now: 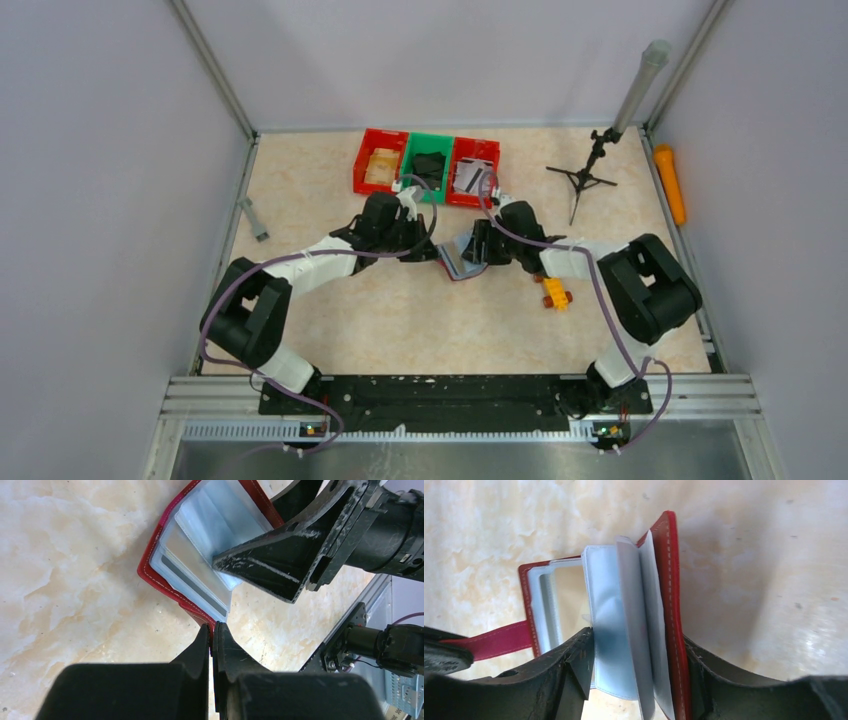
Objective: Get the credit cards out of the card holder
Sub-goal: Open the card holder at the center of the board.
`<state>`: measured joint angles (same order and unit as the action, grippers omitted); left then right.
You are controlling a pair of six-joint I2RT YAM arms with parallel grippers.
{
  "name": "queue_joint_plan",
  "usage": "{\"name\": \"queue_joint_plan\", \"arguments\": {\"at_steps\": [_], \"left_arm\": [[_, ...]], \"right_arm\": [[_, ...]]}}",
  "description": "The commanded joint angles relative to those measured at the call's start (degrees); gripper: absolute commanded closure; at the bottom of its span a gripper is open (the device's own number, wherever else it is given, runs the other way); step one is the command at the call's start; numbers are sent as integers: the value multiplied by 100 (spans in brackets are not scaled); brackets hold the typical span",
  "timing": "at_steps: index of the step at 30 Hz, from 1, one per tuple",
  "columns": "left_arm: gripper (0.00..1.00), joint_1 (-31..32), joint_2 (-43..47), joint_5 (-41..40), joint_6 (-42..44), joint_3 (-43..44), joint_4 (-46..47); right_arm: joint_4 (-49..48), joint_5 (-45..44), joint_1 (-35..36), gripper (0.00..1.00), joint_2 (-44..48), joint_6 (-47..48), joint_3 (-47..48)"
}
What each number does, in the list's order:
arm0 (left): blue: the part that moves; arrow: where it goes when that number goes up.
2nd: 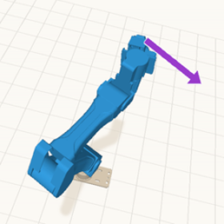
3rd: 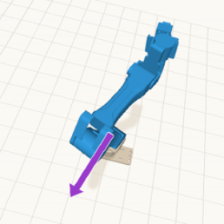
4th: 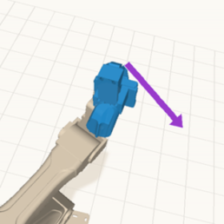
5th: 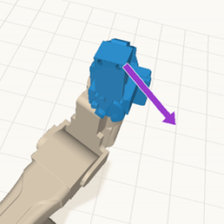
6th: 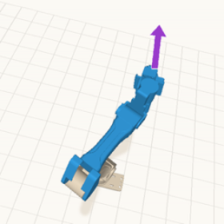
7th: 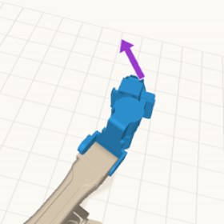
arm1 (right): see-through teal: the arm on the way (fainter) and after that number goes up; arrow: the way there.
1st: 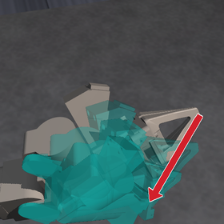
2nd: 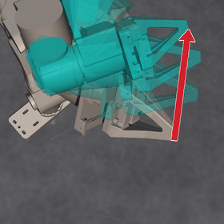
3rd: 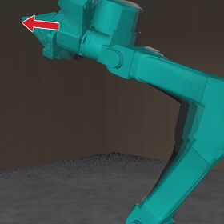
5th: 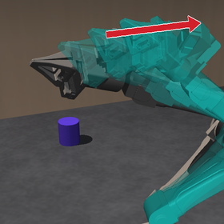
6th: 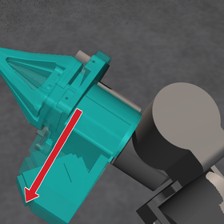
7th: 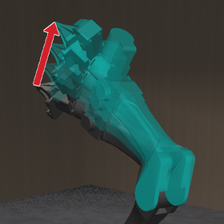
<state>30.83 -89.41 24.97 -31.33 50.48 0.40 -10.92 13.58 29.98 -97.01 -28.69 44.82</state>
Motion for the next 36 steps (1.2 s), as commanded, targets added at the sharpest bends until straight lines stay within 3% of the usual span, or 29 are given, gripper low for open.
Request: {"name": "queue_joint_plan", "arguments": {"at_steps": [1,10,19,27,36], "left_arm": [[99,-12,239,-208,169,196,4],[99,-12,214,-234,198,216,-15],[99,-8,214,-231,198,217,-19],[99,-12,159,-238,211,235,-14],[99,-12,112,-265,224,266,-14]], "right_arm": [[823,-1160,-27,41,117,154,39],[1249,-2058,-116,30,406,167,45],[1256,-2719,-229,26,1039,235,-208],[144,-1955,-229,17,2043,454,-944],[-99,-930,-229,8,1492,461,-790]]}}
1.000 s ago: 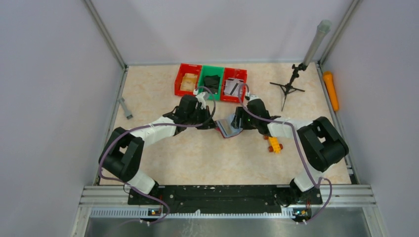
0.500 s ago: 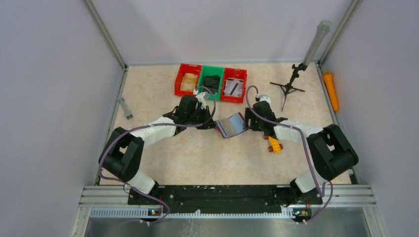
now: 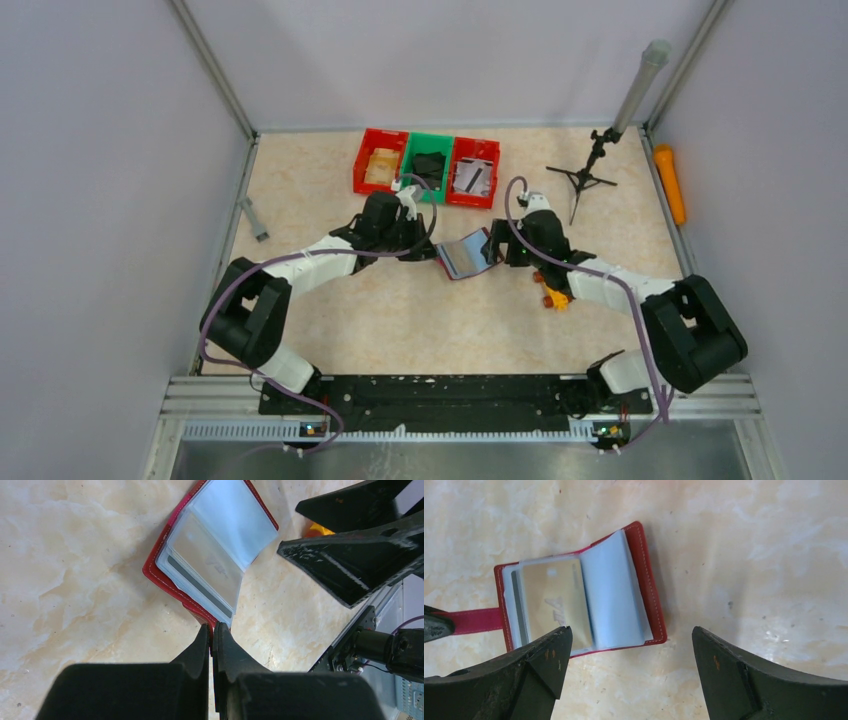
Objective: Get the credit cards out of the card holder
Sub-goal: Open the card holder at the center of the board.
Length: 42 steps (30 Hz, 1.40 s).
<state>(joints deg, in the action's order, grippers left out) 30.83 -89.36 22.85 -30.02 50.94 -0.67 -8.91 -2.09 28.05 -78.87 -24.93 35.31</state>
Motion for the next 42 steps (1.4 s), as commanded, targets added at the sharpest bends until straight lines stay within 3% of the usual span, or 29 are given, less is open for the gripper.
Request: {"name": "queue_joint_plan", "arguments": {"at_steps": [1,4,8,11,17,23,31,34,39,42], "left_arm": [[99,-7,111,-64,99,218,93],[99,-13,123,-111,118,223,-68],[99,-9,77,-210,152,253,-158],[99,-26,-61,-298,159,358,-324],[99,-64,-733,-300,145,861,-913],[99,-60,-1229,-183,146,1167,-1247],[96,-59,-801,-603,92,881,-1075],[88,-97,-273,-819,16,507,-704],[56,-192,85,-798,-133,42,-195],[44,-274,-14,-593,-179,61,-164]], "right_arm": [[-263,699,-35,8,-435,80,220],[185,478,-36,9,-804,17,487],[549,415,-37,21,-1240,-3,801],[381,752,-37,32,-1293,-34,771],[-66,1515,-37,42,-1170,-132,567],[-276,1988,-37,64,-1353,-162,593],[-339,1890,-43,89,-1312,-281,529],[-552,1793,-79,96,-1071,-356,354],[-1015,1733,-206,100,-550,-512,-40],[-1239,1747,-262,100,-352,-585,-204]]}}
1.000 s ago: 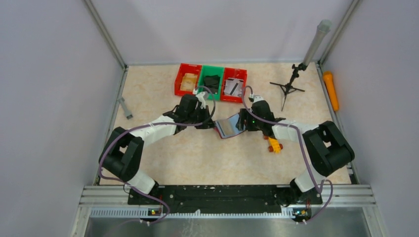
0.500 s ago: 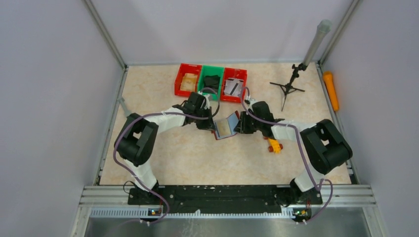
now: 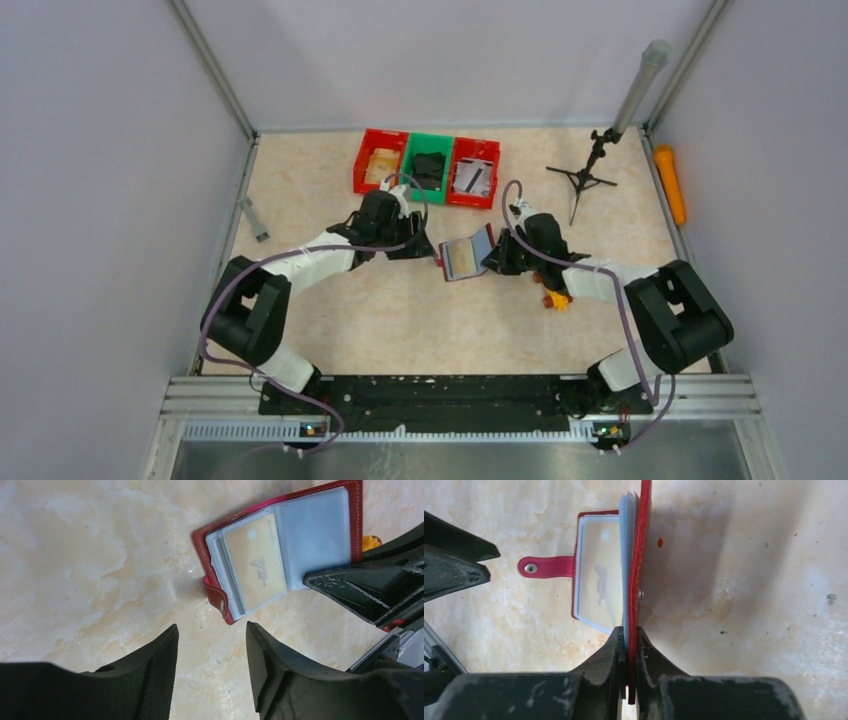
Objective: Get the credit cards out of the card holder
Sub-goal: Open the card holder at the center of the board.
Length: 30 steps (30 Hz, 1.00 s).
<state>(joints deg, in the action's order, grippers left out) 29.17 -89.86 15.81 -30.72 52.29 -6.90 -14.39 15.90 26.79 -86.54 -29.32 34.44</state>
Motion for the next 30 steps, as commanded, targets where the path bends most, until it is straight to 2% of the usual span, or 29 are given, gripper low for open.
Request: {"name": "queue_joint_plan", "arguments": {"at_steps": [1,5,11,12,15,17,19,21,25,27,30], "left_arm": [[42,-127,-27,213,-136,-60,478],[36,-197,-185,747,-250,-81,644],[26,-236,-97,1288,-426,-398,1546],[16,-238,-131,1350,-452,-403,1597],[11,-236,-337,1440,-501,-315,1564],[13,-241,-529,1306,-502,-198,1354],[16,-247,-827,812,-457,114,663],[20,-254,-1134,770,-374,450,220],[26,-254,-1501,957,-418,627,122],[32,-254,-1557,1026,-417,658,128],[49,-260,-1648,1267,-428,670,256]], "right_arm": [[-774,-40,-150,100,477,-176,-177],[-1140,71,-228,100,706,-324,-419],[-1487,243,-270,100,809,-493,-585],[-1505,274,-270,100,772,-512,-584],[-1547,411,-270,100,623,-544,-538],[-1499,465,-266,100,501,-543,-478],[-1488,571,-269,100,378,-524,-417],[-1501,678,-265,100,273,-525,-370],[-1467,771,-270,100,119,-508,-300],[-1461,840,-266,100,59,-496,-273],[-1402,971,-270,100,-116,-483,-181]]}}
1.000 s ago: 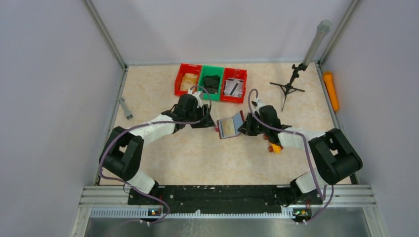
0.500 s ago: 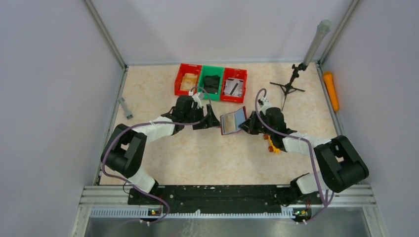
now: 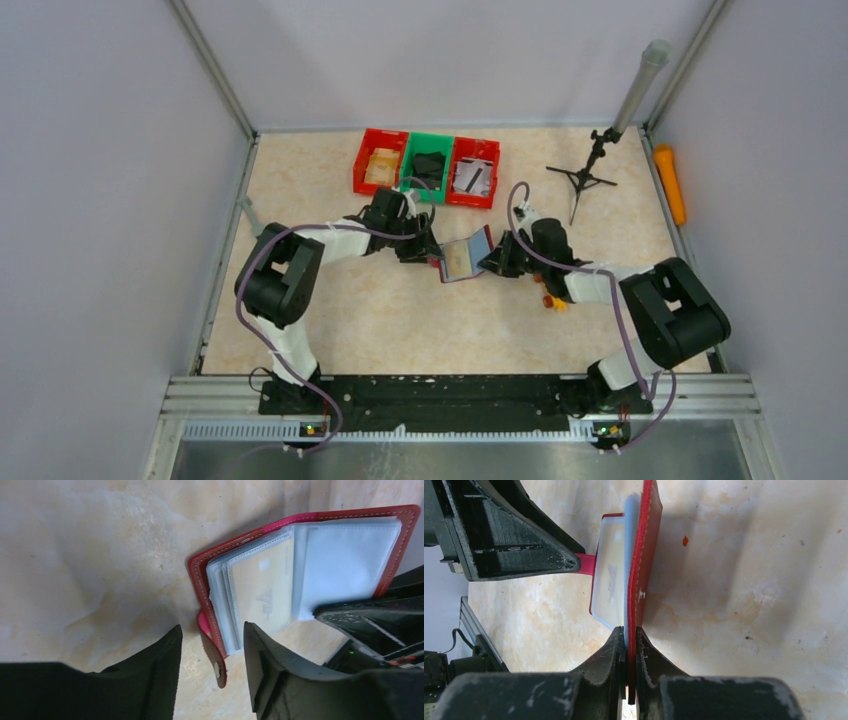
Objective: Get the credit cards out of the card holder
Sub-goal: Open the card holder at the center of the board.
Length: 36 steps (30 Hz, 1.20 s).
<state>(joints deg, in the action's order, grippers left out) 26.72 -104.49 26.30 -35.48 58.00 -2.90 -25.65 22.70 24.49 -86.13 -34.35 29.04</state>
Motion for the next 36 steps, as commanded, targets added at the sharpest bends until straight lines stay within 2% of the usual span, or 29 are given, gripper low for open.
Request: {"name": "queue_joint_plan", "arguments": {"at_steps": [1,3,11,13,15,16,17,19,21,27,31,36], "left_arm": [[53,-13,-250,317,29,124,-115],[60,-11,-347,441,-5,168,-87],[69,-16,-257,734,-112,2,336],[75,-17,-229,953,-216,-84,643],[85,-26,-162,1019,-245,-167,776],[95,-31,-129,973,-212,-165,732],[100,-28,-106,927,-187,-166,673],[100,-28,-58,911,-169,-181,678],[100,-30,-54,1000,-181,-188,729],[100,-28,34,1297,-231,-283,1035],[100,-27,59,1323,-190,-272,1020],[100,-20,5,1566,-277,-265,1203]], "right_arm": [[-279,354,-41,100,-219,15,384],[-272,443,-36,100,-347,-11,436],[186,424,75,100,-747,147,778],[363,274,114,97,-788,185,845],[741,-138,117,89,-792,235,931],[894,-320,117,84,-780,277,972],[973,-424,117,77,-758,302,988],[1010,-543,120,55,-711,321,978],[1025,-564,118,45,-710,340,985],[862,-233,197,32,-768,399,1007],[771,-80,317,15,-797,435,1035],[1122,-243,617,11,-950,690,1321]]}}
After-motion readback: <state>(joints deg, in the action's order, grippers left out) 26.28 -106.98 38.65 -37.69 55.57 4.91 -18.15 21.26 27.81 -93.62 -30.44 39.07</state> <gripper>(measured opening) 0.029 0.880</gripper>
